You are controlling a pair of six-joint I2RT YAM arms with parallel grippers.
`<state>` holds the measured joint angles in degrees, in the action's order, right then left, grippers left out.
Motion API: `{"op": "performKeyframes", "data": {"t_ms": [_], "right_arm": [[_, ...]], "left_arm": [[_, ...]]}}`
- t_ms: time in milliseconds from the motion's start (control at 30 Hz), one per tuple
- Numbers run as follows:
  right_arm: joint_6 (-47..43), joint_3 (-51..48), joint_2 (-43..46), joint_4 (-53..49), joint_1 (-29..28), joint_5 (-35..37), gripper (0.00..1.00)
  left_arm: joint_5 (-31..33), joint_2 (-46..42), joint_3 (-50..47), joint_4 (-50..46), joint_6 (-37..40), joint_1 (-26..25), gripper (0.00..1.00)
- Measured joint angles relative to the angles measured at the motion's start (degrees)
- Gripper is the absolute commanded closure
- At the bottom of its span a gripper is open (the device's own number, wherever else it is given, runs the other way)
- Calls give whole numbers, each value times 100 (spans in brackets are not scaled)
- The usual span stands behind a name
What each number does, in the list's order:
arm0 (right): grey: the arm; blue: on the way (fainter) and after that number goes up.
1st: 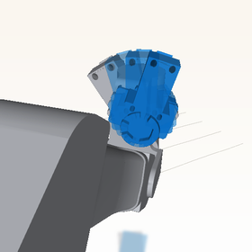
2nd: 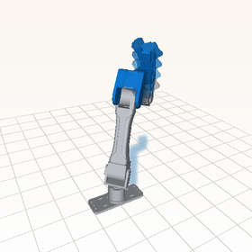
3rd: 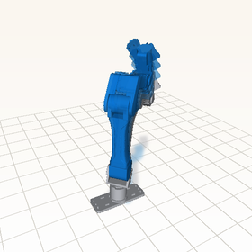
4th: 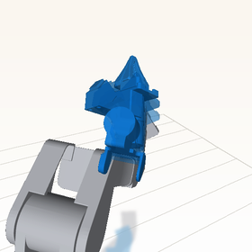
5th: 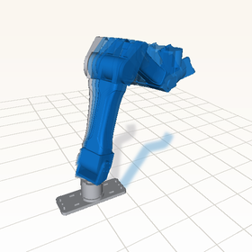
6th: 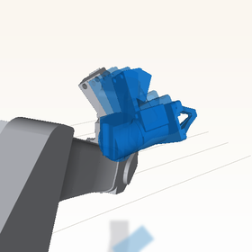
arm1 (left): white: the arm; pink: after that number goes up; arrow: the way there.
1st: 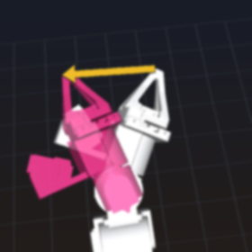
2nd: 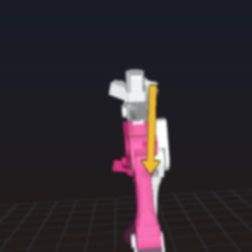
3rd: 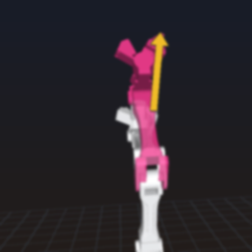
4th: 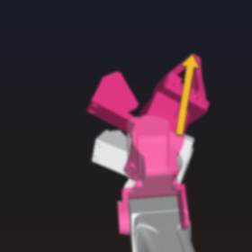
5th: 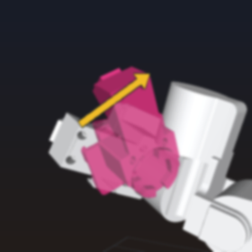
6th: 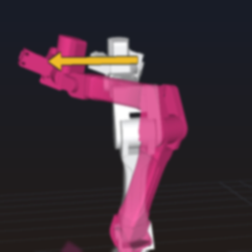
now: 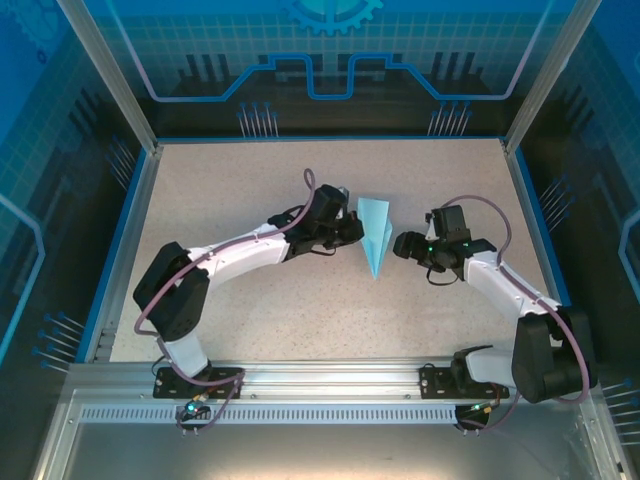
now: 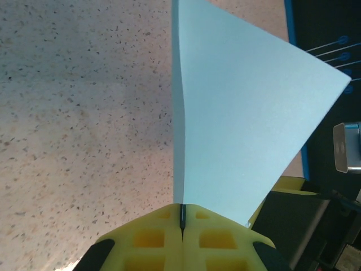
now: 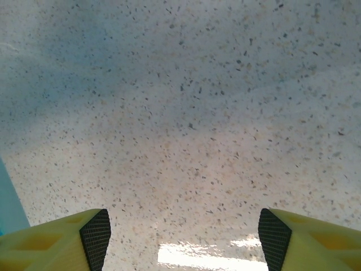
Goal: Fold a paper plane with a square sheet of paper (pick it up from the middle)
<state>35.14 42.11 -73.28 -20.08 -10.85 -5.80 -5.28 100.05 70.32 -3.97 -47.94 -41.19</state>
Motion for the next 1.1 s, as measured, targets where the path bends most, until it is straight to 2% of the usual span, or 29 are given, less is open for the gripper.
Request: {"op": "performKeyframes", "data": {"t_ms": [167,433,700,900,1100], "right_arm": [[-26,13,-48,2,2,-114,14],[-221,42,-61,-24,-155,-175,12],[-476,339,-109,-267,-1362,323,18],[-492,625,-584,-396,-2122,684,22],[-374,822,-1134,-599,-2404,979,24]], "left_arm": [[-566,44,-560,800,-46,186,100],[-1023,466,-1346,2026,-341,258,100],[-1032,538,-1803,2282,-426,332,100],[-1029,581,-1847,2304,-431,343,100],[-1025,649,-1875,2312,-450,354,100]]}}
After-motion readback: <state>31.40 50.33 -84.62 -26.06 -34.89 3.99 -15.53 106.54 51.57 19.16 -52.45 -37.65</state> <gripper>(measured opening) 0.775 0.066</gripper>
